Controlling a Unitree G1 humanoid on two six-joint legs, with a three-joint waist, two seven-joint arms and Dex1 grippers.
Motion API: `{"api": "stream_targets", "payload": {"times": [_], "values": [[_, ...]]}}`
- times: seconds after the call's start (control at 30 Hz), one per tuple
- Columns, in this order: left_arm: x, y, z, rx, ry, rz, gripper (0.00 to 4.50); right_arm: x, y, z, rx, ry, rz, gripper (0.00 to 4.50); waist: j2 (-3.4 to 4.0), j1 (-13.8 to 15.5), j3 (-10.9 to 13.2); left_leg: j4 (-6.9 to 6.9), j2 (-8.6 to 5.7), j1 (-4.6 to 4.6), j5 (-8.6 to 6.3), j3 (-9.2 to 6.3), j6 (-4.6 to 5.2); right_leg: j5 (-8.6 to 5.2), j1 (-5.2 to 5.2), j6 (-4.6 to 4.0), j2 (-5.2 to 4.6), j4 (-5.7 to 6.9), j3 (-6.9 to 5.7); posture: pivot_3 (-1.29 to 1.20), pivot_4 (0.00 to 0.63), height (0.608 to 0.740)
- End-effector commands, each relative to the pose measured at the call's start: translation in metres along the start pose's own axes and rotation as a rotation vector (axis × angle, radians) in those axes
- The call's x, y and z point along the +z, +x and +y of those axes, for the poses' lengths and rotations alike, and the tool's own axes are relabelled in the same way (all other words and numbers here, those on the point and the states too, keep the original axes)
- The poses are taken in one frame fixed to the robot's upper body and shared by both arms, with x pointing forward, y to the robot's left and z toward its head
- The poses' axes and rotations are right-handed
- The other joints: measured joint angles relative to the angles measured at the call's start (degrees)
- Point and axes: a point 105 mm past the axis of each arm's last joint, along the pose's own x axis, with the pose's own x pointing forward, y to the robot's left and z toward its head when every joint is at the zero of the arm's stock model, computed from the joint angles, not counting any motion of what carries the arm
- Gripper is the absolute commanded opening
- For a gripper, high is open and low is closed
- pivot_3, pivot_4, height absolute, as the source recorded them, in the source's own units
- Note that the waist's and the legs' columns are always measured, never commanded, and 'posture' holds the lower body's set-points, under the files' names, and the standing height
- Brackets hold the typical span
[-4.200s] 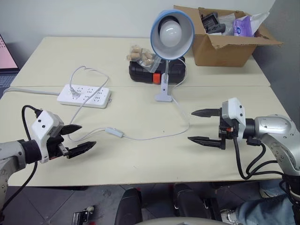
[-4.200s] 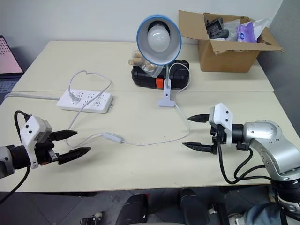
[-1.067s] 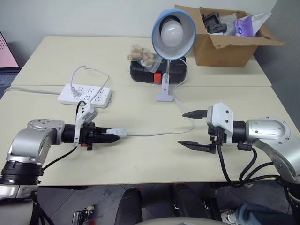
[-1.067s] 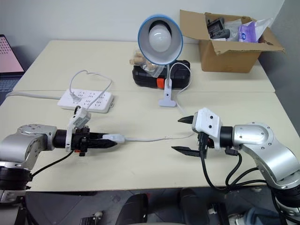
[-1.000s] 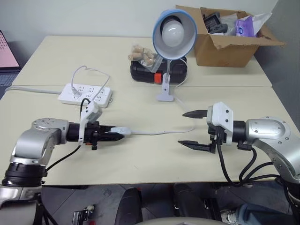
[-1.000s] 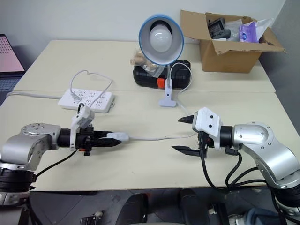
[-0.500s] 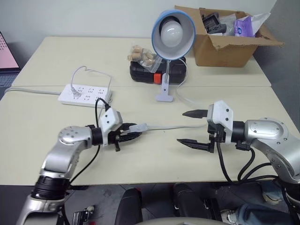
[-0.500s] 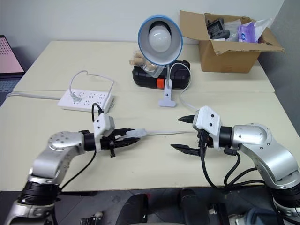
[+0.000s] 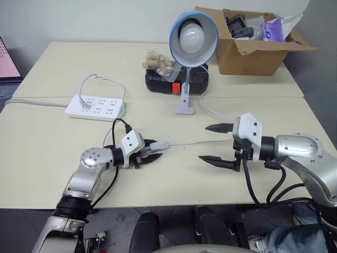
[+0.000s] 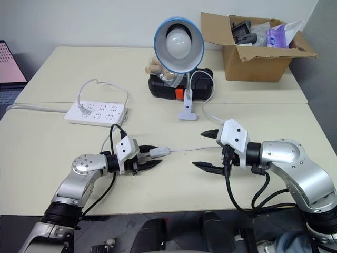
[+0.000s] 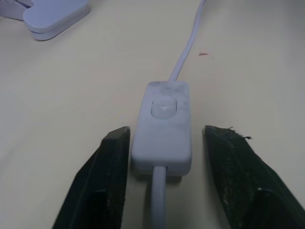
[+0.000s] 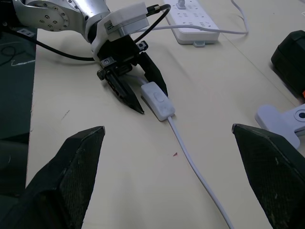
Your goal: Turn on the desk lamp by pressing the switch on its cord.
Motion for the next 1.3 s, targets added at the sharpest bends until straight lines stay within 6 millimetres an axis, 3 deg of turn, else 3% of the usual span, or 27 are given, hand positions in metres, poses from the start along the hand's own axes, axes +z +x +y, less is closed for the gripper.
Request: {"api": "stream_targets", "payload": {"times": [0.03,0.37,0.63,0.93,1.3], "values": [[-0.002,-0.004,0.000,-0.028,0.019,0.020,2.98,0.007,-0.004,0.001,-0.006,-0.026,-0.017,4.50,0.00,0.0,0.0,0.00,0.00,-0.01,0.00,-0.01,0.00,0.00,0.00,0.00,0.00,-0.01,-0.01,0.00,0.150,0.740],[0.011,-0.009,0.005,-0.078,-0.122,-0.011,2.98,0.006,-0.005,0.001,-0.002,-0.029,-0.009,4.50,0.00,-0.1,0.0,0.01,0.00,-0.01,0.00,-0.01,0.00,0.00,0.00,0.00,0.00,0.00,-0.02,0.00,0.150,0.740],[0.010,-0.005,0.012,-0.064,-0.062,0.012,2.98,0.004,-0.005,0.002,-0.001,-0.032,-0.001,4.50,0.00,0.0,0.0,0.01,0.00,-0.02,0.00,-0.02,0.00,0.00,0.00,0.00,0.00,0.00,-0.02,0.00,0.150,0.740],[0.011,-0.003,0.017,-0.052,0.000,0.019,1.26,0.002,-0.005,0.004,0.005,-0.034,0.006,4.50,0.00,0.0,0.0,0.00,0.00,-0.02,0.00,-0.02,0.00,0.00,0.00,0.00,0.00,-0.01,-0.02,0.00,0.150,0.740],[0.025,0.001,0.018,-0.021,0.022,-0.047,1.14,0.000,-0.005,0.004,0.003,-0.011,0.003,4.50,0.00,0.0,0.0,0.01,0.00,-0.03,0.00,-0.02,0.00,0.00,0.00,0.00,0.00,-0.01,-0.02,0.00,0.150,0.740]]}}
